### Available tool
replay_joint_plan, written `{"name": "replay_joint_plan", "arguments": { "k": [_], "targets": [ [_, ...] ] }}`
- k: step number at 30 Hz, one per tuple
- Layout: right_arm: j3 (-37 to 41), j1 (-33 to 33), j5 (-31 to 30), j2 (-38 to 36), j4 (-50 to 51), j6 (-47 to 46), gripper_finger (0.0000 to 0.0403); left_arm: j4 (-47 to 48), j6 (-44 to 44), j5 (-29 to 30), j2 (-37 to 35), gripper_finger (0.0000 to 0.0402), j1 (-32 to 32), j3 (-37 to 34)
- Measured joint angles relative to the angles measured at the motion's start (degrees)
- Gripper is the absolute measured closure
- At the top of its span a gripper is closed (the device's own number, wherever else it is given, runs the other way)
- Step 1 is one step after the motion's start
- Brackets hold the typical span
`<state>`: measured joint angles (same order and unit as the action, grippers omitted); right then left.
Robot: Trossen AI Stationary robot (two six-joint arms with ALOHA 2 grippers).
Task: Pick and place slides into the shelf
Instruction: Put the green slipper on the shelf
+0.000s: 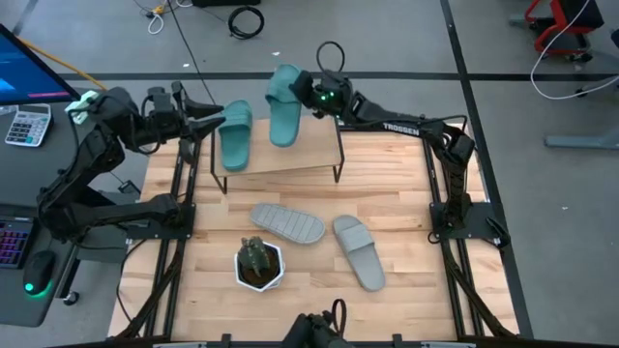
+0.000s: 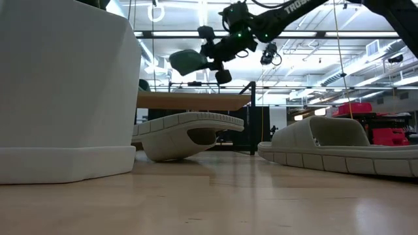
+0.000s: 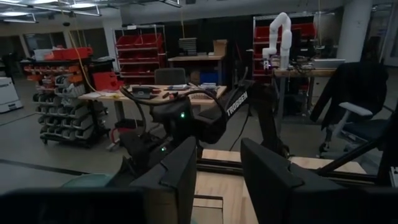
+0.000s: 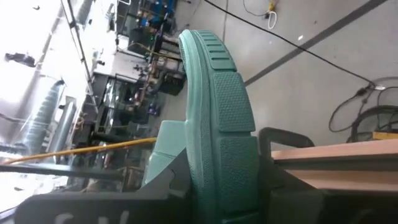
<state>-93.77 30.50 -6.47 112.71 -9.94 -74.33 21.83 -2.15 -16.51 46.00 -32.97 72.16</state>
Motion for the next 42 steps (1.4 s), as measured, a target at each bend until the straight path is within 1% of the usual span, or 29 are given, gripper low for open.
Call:
{"name": "replay_joint_plan", "arguments": {
  "k": [4,13,16,18,23,26,30,33,39,42],
  "targets": [
    [0.1,0.0,1.3,0.5,-0.1,0.8,0.032,-0.1,0.0,0.0,0.0,0.0276,0.0,0.0],
    [-6.2,1.0,8.6,7.0,0.1,1.0,0.032,-0.1,0.0,0.0,0.1,0.0274,0.0,0.0],
    [-10.5,1.2,11.0,9.5,0.0,0.8,0.032,-0.1,0.0,0.0,0.1,0.0279,0.0,0.0],
    [-14.3,0.8,11.8,11.8,1.6,1.9,0.032,-0.1,0.0,0.0,0.1,0.0282,0.0,0.0],
    [-25.4,0.1,12.7,17.4,12.2,7.3,0.032,-0.1,0.0,0.0,0.1,0.0285,0.0,0.0],
    [-29.4,-0.1,11.7,19.3,16.1,8.8,0.032,-0.1,0.3,0.0,0.1,0.0282,0.0,0.0],
    [-29.5,0.0,9.1,19.4,17.3,8.3,0.032,-0.1,0.4,0.0,0.1,0.028,0.0,0.0],
    [-29.3,0.0,9.4,19.4,19.2,8.1,0.032,-0.1,0.4,0.0,0.1,0.0284,0.0,0.0],
    [-29.3,-1.2,9.9,19.5,19.4,6.7,0.032,-0.1,0.2,-0.1,0.1,0.0289,0.0,0.0],
    [-29.3,-1.9,9.2,19.6,20.2,6.2,0.032,-0.1,0.2,0.0,0.1,0.0286,0.0,0.0]
  ]
}}
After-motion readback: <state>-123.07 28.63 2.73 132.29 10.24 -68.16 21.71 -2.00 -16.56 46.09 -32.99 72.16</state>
